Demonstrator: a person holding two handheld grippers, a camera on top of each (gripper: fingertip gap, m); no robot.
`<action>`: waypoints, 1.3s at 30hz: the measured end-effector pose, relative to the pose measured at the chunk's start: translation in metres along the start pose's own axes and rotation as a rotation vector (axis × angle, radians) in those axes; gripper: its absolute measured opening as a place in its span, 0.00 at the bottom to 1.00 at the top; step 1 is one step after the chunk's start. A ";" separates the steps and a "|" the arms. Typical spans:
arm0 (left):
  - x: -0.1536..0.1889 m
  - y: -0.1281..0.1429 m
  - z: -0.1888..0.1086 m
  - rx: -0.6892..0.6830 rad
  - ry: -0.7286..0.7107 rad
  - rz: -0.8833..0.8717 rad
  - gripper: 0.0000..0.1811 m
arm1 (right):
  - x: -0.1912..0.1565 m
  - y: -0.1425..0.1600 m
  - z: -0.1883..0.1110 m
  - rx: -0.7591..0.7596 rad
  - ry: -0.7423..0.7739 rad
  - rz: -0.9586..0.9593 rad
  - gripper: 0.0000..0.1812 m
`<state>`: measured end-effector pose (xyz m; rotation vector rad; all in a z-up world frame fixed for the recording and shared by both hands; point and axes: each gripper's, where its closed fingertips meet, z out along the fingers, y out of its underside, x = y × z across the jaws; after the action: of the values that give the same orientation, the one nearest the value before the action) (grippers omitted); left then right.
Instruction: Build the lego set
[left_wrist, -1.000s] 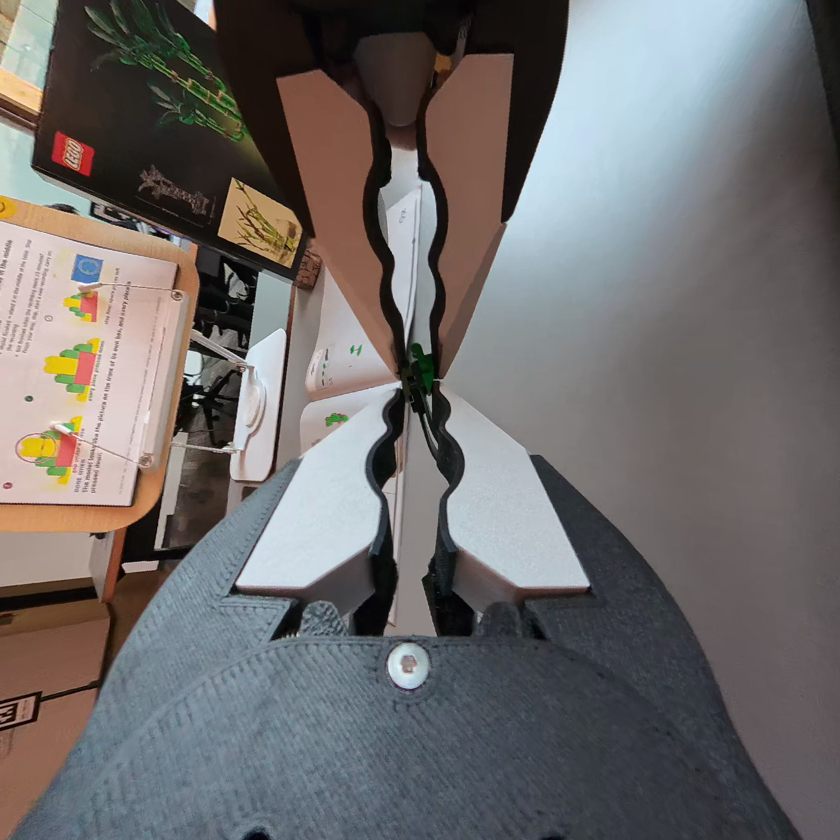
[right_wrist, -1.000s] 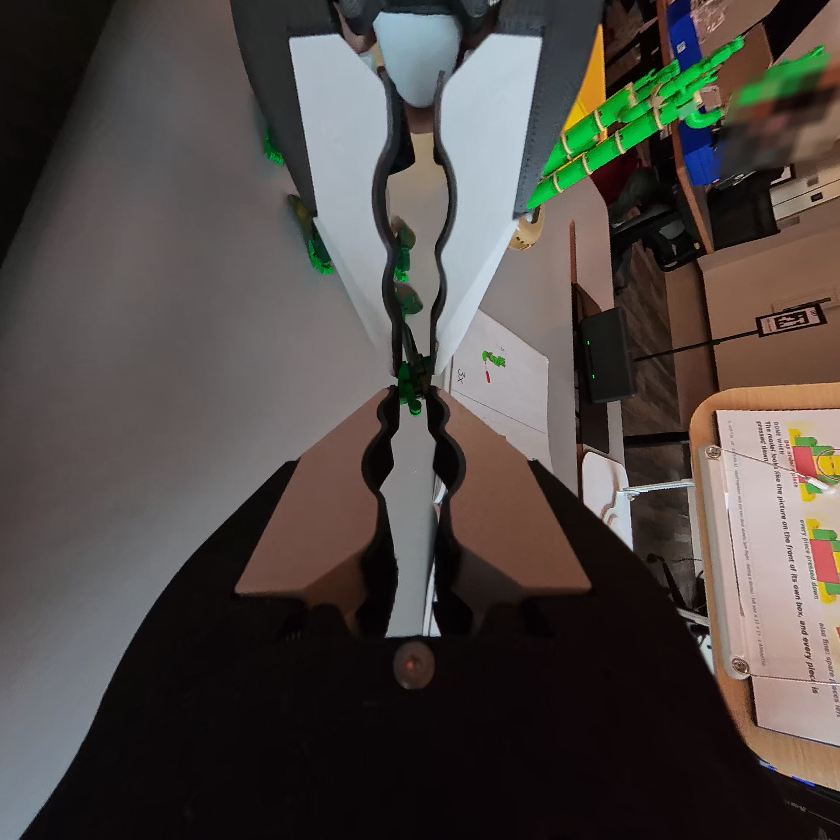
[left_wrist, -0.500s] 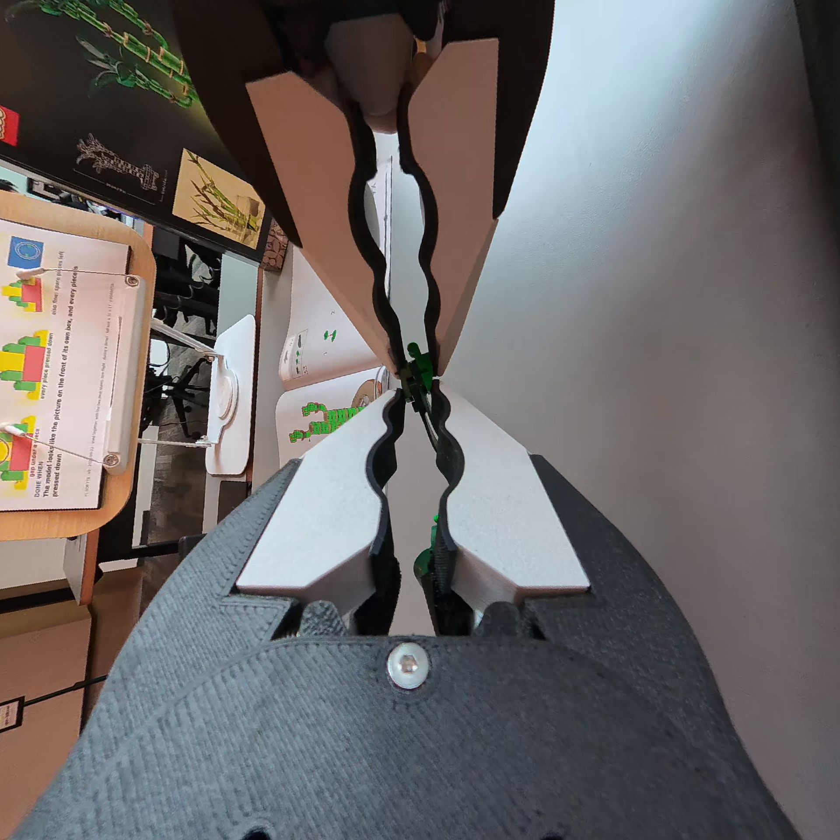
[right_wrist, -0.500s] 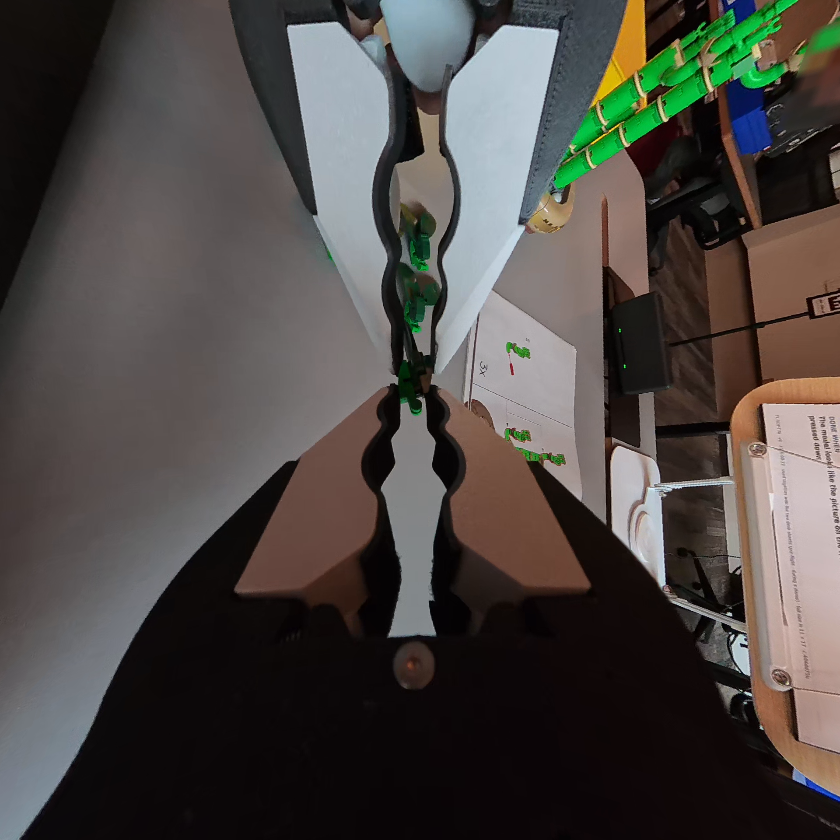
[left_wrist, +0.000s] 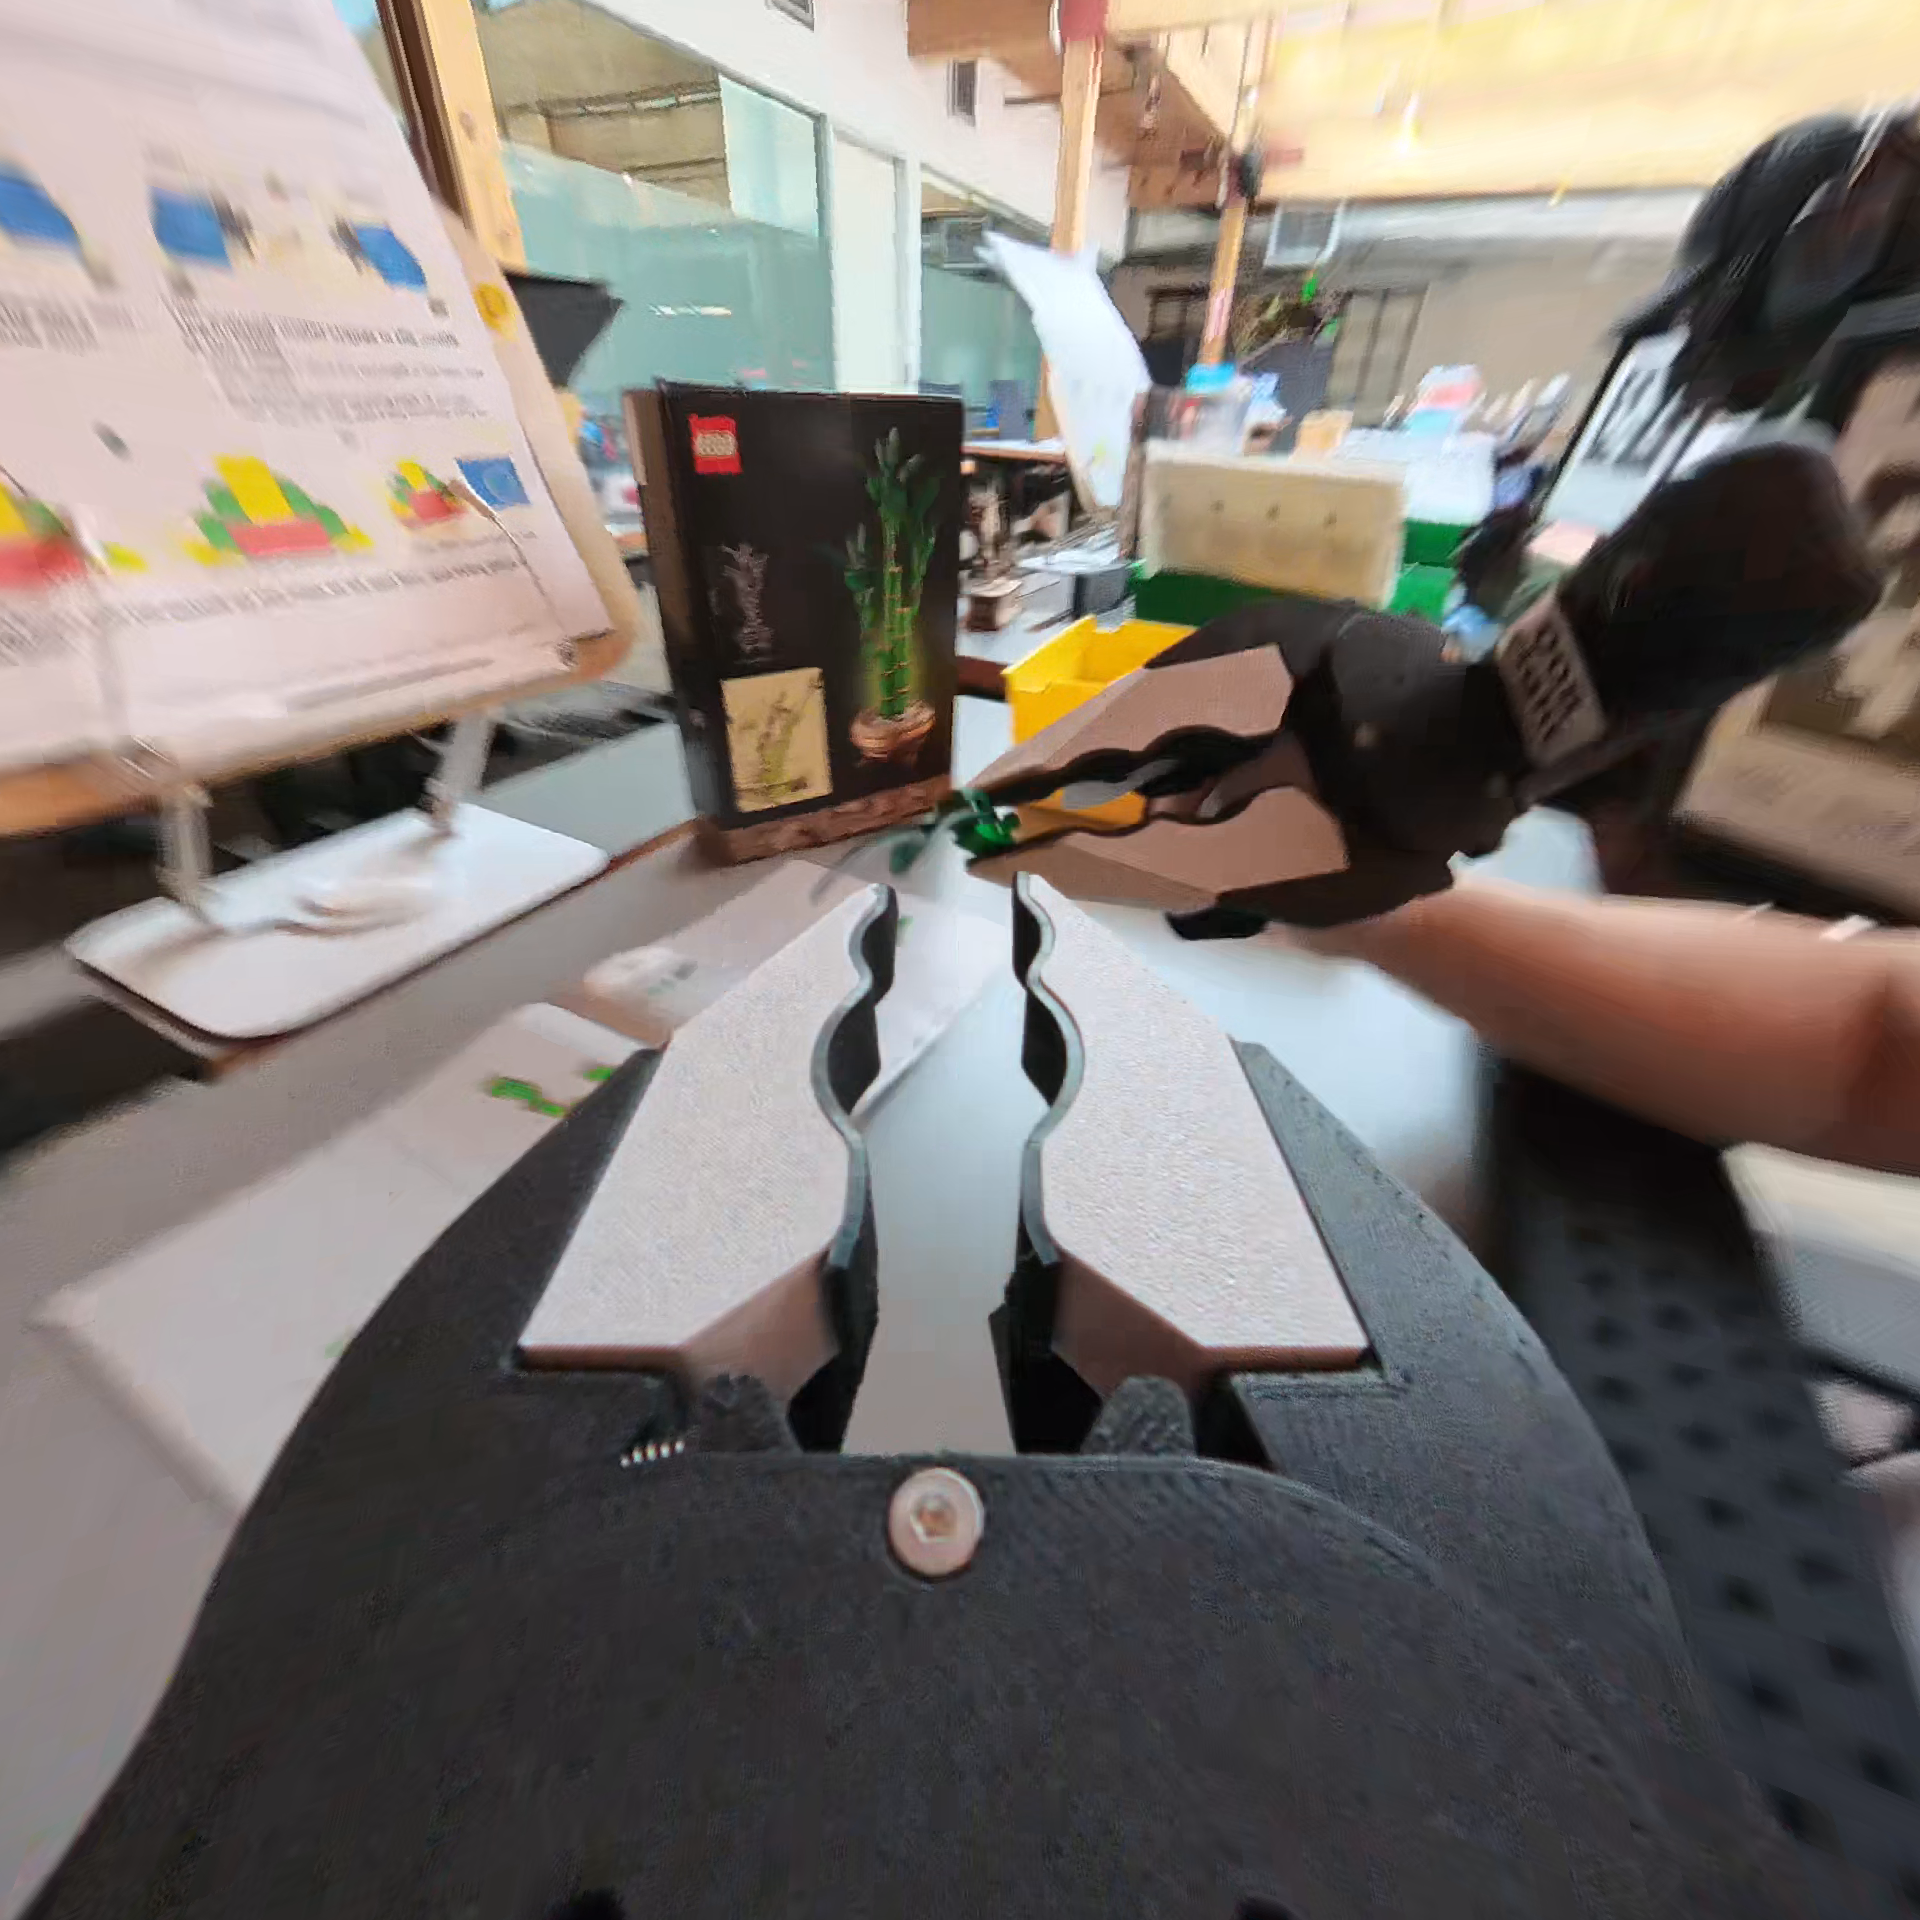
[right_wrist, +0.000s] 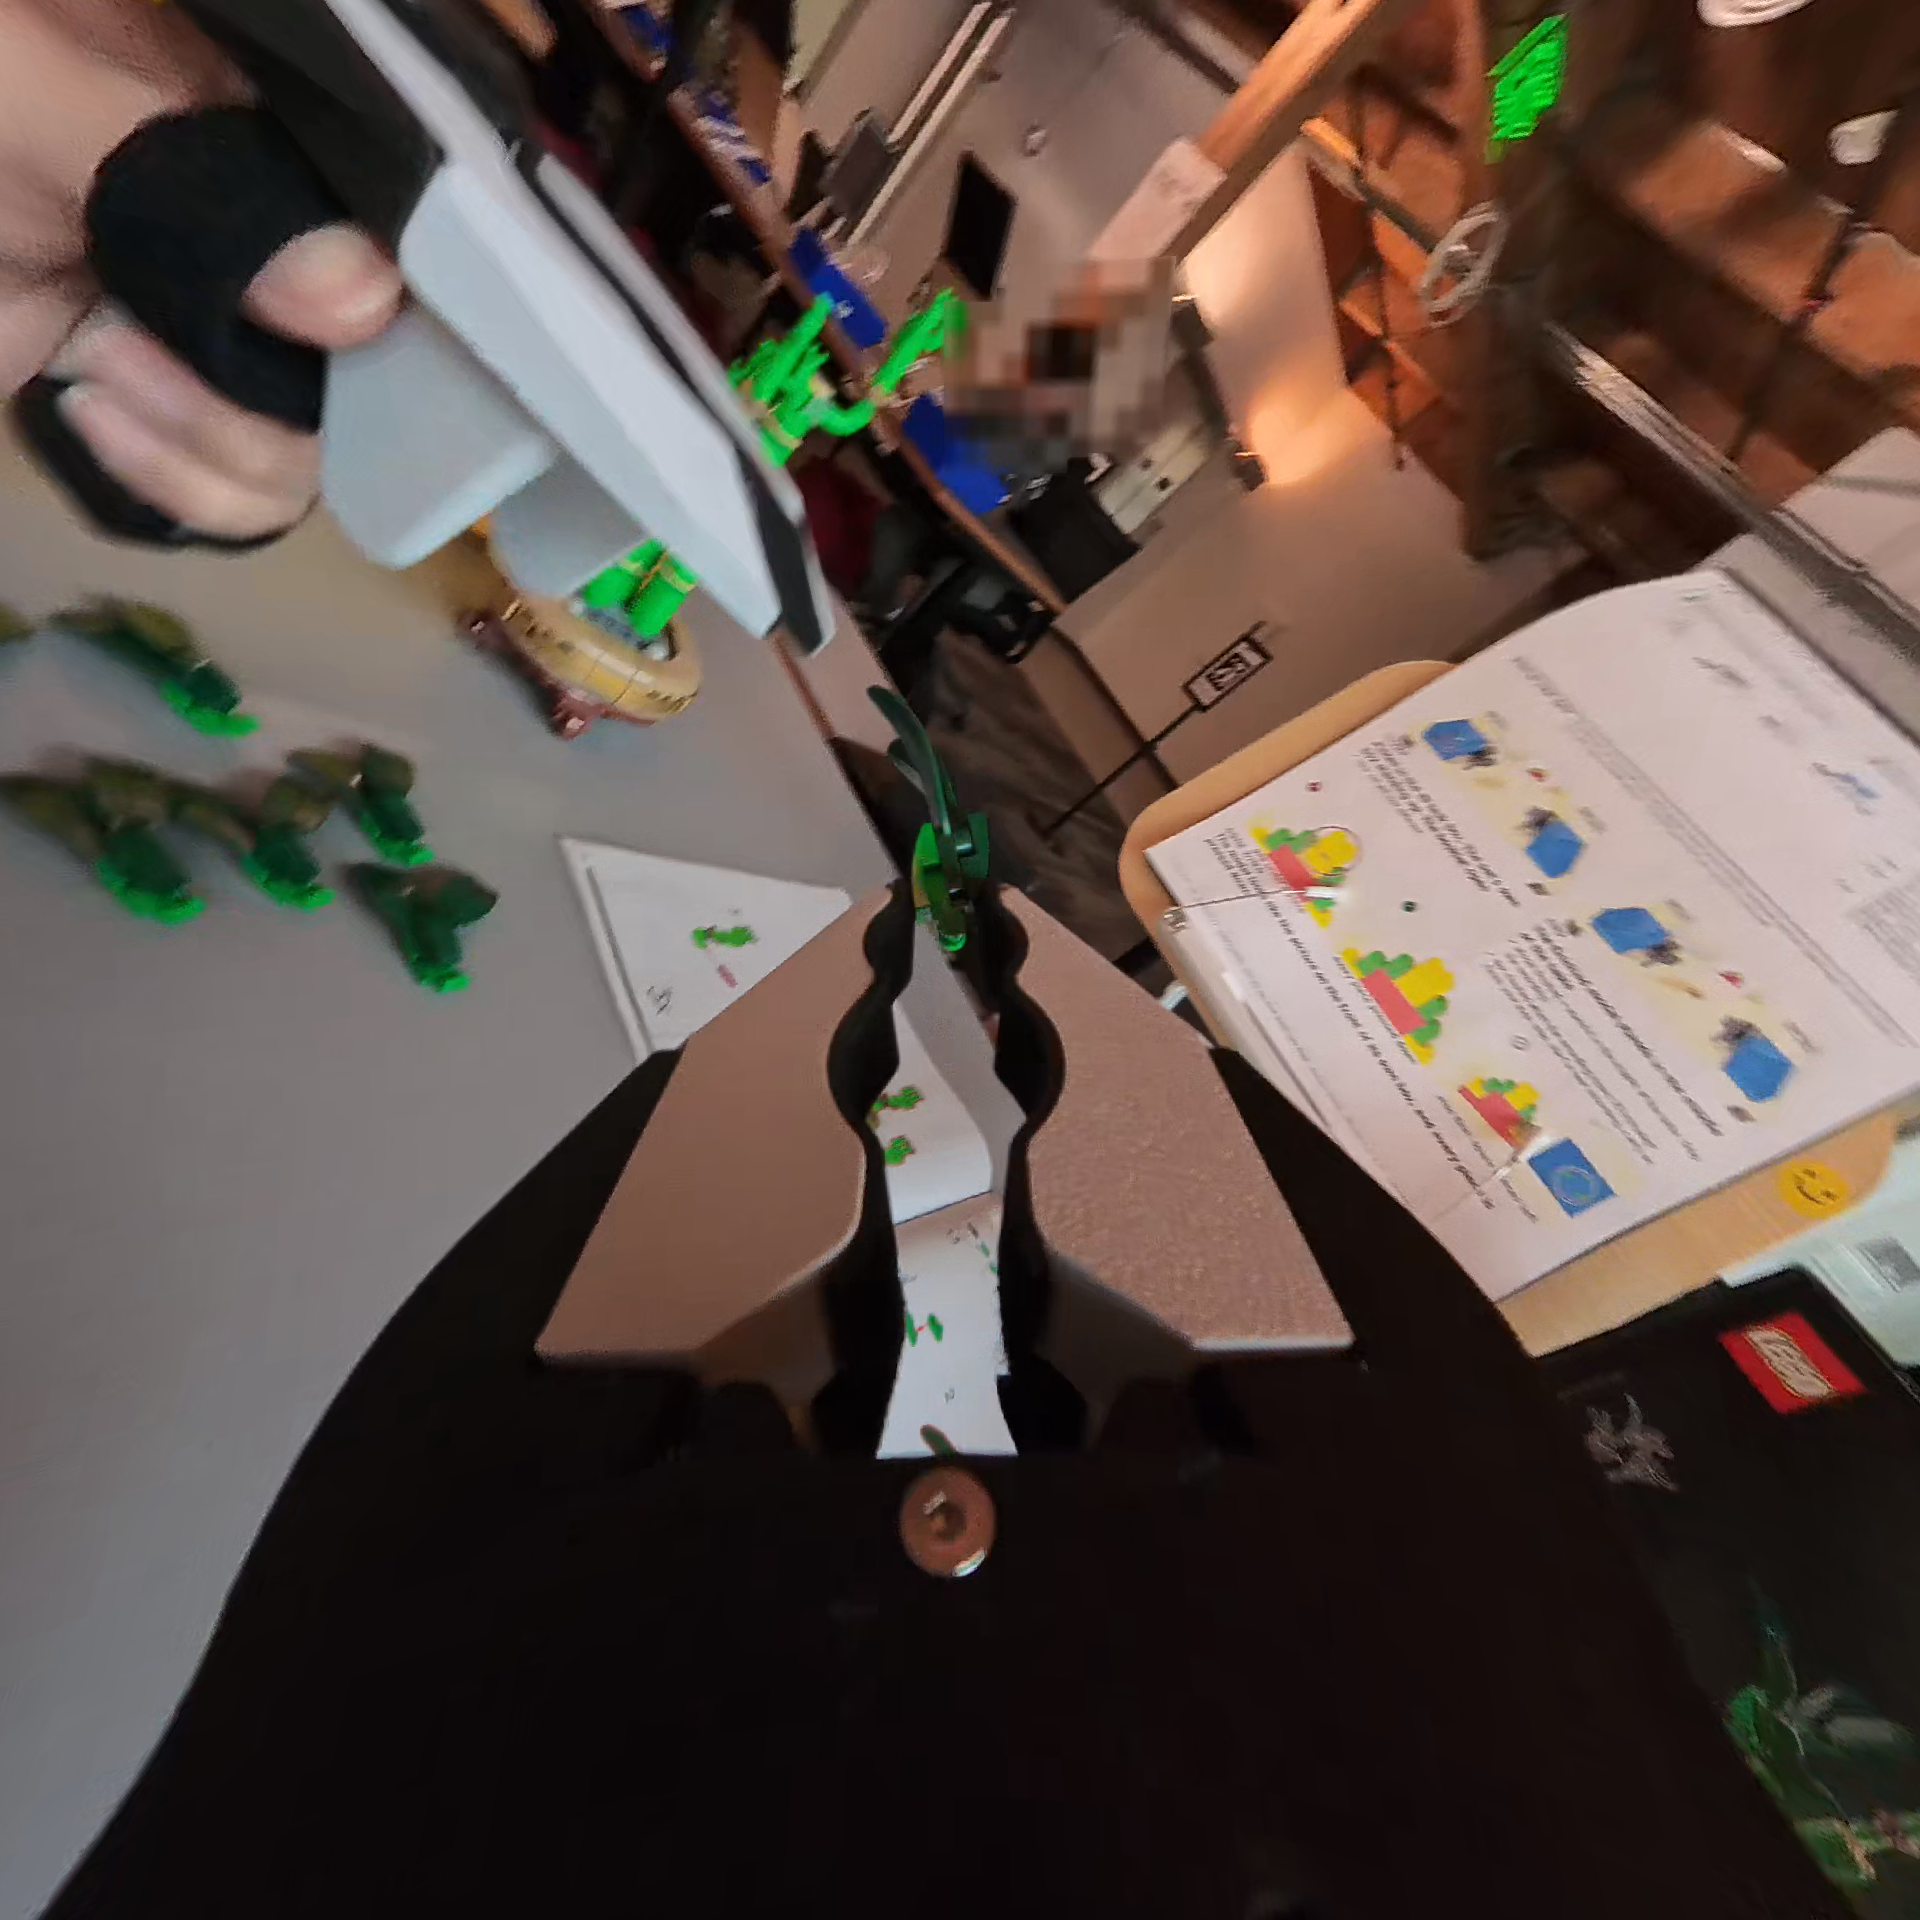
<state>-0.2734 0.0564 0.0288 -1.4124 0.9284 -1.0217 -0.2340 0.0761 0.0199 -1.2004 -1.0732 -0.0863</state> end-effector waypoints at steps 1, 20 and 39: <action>0.000 0.003 0.002 -0.006 0.022 -0.085 0.09 | 0.004 -0.006 0.000 0.015 0.041 0.009 0.06; 0.005 -0.002 0.014 0.194 0.172 -0.427 0.14 | -0.009 -0.030 0.009 0.083 0.125 0.082 0.06; 0.000 -0.007 0.003 0.185 0.263 -0.445 0.03 | -0.029 -0.036 0.011 0.199 -0.086 0.248 0.14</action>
<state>-0.2705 0.0583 0.0355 -1.3778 0.6929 -1.6153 -0.2772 0.0563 0.0249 -1.1541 -0.9747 0.2603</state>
